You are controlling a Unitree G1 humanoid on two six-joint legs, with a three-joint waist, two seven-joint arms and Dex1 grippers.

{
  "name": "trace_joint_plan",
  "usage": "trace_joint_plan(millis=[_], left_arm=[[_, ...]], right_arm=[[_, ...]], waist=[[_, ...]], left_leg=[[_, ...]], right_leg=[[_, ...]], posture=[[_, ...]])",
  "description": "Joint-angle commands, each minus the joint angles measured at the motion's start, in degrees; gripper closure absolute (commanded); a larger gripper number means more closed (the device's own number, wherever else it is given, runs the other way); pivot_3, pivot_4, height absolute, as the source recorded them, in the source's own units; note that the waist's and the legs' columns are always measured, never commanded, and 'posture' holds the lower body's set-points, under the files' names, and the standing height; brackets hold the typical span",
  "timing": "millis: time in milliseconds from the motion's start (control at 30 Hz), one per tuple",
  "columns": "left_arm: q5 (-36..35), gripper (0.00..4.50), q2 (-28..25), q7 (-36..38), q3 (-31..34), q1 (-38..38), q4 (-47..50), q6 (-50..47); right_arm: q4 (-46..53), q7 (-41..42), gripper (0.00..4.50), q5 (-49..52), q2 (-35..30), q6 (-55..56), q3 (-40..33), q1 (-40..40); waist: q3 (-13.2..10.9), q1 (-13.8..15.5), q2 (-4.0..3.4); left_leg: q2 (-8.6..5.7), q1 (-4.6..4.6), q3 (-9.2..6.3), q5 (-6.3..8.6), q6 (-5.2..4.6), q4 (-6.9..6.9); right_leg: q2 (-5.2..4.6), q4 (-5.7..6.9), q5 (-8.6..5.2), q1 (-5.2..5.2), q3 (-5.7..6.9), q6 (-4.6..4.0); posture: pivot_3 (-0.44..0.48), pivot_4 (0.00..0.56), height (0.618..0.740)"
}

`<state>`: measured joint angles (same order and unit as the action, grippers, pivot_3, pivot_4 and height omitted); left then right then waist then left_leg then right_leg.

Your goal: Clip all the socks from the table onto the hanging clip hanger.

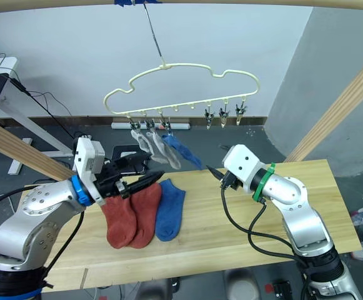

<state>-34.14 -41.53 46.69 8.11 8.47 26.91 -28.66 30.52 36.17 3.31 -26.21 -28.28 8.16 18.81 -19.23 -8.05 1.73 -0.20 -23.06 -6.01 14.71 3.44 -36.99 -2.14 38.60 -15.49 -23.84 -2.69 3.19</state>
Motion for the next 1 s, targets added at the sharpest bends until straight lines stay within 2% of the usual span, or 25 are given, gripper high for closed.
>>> trace_joint_plan(millis=[33,333,433,533,700,1000], left_arm=[[-2.2,1.28,-2.0,3.1,2.0,-1.0,2.8,0.3],[-2.6,1.28,-0.9,2.6,-0.1,4.1,1.9,-0.2],[-1.8,1.28,-0.1,1.9,-0.7,5.5,1.2,0.3],[-1.6,1.28,0.3,1.7,-1.2,6.3,1.1,0.3],[-5.6,1.28,1.1,0.3,-0.2,9.8,1.2,-3.4],[-4.9,1.28,1.0,1.0,-0.8,11.6,-0.4,-3.3]], right_arm=[[6.7,0.0,1.42,3.8,-0.6,-5.2,-2.8,0.1],[6.1,-7.5,1.42,5.5,5.6,-12.2,-2.4,4.4],[5.3,-10.4,1.99,6.6,8.6,-15.3,-3.2,6.2],[4.9,-12.1,3.06,6.5,10.0,-17.2,-3.1,7.4],[3.4,-15.7,3.06,5.7,12.5,-18.8,-1.9,9.9],[-0.3,-20.4,3.06,3.4,15.1,-18.0,-0.6,13.3]], waist=[[0.0,0.0,0.00],[0.0,0.0,0.01],[0.0,-0.1,0.00],[0.0,-0.1,0.01],[0.0,-0.1,0.01],[0.1,-0.2,0.00]], left_leg=[[0.03,-0.04,0.00,0.00,0.00,0.01],[-0.03,-0.15,0.00,-0.07,0.08,-0.04],[-0.02,-0.21,0.02,-0.08,0.08,-0.03],[-0.01,-0.27,0.00,-0.09,0.11,-0.06],[-0.02,-0.29,-0.04,-0.12,0.13,-0.09],[-0.05,-0.29,-0.04,-0.16,0.17,-0.11]], right_leg=[[0.00,-0.01,0.00,-0.04,0.00,0.00],[-0.03,0.15,0.01,-0.20,0.00,-0.01],[-0.03,0.17,0.01,-0.27,0.00,-0.02],[-0.03,0.21,0.01,-0.31,0.01,-0.02],[-0.04,0.26,0.02,-0.33,0.04,-0.03],[-0.02,0.33,0.03,-0.35,0.05,-0.04]], posture=[[-0.255,0.289,0.733],[-0.259,0.277,0.733],[-0.260,0.274,0.733],[-0.261,0.275,0.733],[-0.261,0.272,0.733],[-0.257,0.266,0.733]])
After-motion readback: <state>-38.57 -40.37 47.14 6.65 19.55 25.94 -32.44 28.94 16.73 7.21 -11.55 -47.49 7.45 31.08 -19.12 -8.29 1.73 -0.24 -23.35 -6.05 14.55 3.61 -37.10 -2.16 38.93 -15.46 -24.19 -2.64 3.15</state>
